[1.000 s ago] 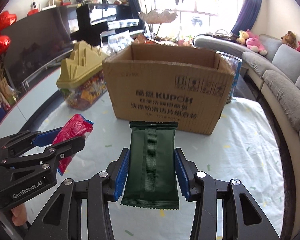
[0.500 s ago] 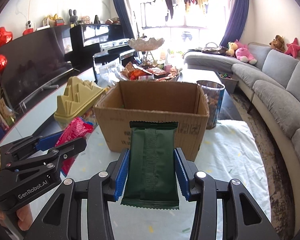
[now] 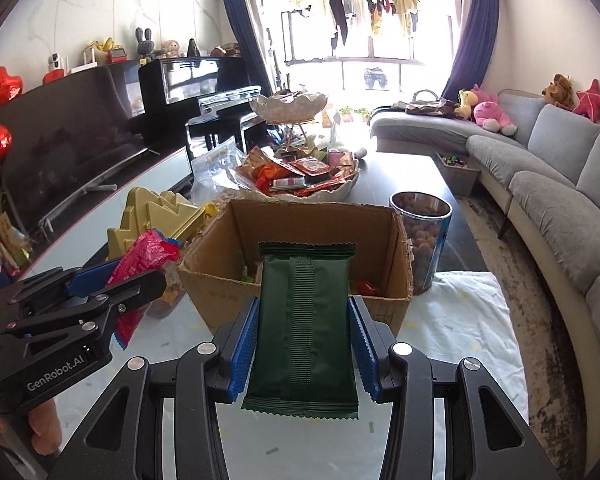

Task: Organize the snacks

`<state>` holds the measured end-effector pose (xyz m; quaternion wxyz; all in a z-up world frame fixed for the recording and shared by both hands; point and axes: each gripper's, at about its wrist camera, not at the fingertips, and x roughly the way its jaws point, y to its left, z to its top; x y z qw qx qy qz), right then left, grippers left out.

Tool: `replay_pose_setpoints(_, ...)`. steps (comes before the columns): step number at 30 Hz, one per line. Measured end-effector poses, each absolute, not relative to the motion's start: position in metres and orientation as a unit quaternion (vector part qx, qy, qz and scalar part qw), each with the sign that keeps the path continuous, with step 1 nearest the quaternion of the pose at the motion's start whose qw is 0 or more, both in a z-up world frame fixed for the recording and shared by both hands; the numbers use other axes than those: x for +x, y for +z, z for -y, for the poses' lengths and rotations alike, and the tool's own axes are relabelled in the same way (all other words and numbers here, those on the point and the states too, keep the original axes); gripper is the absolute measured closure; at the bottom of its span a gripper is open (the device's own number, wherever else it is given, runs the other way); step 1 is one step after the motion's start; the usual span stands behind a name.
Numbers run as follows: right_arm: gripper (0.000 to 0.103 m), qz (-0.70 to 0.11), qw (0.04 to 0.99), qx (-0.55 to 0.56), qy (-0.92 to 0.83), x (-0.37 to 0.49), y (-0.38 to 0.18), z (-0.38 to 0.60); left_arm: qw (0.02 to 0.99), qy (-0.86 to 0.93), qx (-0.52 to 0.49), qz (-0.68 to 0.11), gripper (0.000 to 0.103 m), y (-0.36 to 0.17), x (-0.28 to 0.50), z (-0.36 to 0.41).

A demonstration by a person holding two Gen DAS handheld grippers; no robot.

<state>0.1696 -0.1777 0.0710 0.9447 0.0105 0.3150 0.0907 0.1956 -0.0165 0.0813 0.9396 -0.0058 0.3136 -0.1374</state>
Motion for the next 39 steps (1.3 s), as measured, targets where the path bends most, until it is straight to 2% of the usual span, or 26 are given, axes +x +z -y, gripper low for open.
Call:
replay_pose_setpoints(11,0.058,-0.323,0.944,-0.001,0.072,0.212,0.080,0.180,0.938,-0.135,0.006,-0.318,0.061,0.092,0.244,0.022)
replay_pose_setpoints(23,0.058,-0.339,0.939,-0.007,0.061,0.259,0.077,0.187,0.928,-0.130,0.011,-0.349,0.061,0.075,0.290,0.032)
replay_pose_setpoints(24,0.058,-0.340,0.938,-0.006,0.061,0.262,0.076,0.188,0.929,-0.124,0.015,-0.350,0.056,0.075,0.293,0.031)
replay_pose_setpoints(25,0.057,-0.340,0.939,-0.007,0.060,0.264,0.075,0.188,0.930,-0.115,0.019,-0.348,0.046,0.074,0.293,0.031)
replay_pose_setpoints(26,0.055,-0.339,0.939,-0.009,0.058,0.267,0.074,0.188,0.933,-0.106,0.020,-0.343,0.042,0.074,0.291,0.029)
replay_pose_setpoints(27,0.049,-0.341,0.938,-0.010,0.055,0.269,0.074,0.188,0.936,-0.099,0.023,-0.338,0.038,0.074,0.289,0.028)
replay_pose_setpoints(28,0.042,-0.343,0.938,-0.010,0.051,0.269,0.073,0.189,0.937,-0.092,0.026,-0.336,0.037,0.075,0.287,0.028)
replay_pose_setpoints(30,0.038,-0.340,0.940,-0.010,0.041,0.267,0.071,0.190,0.940,-0.084,0.031,-0.330,0.035,0.075,0.281,0.027)
replay_pose_setpoints(39,0.029,-0.327,0.944,-0.007,0.032,0.236,0.072,0.194,0.949,-0.070,0.030,-0.306,0.020,0.082,0.241,0.022)
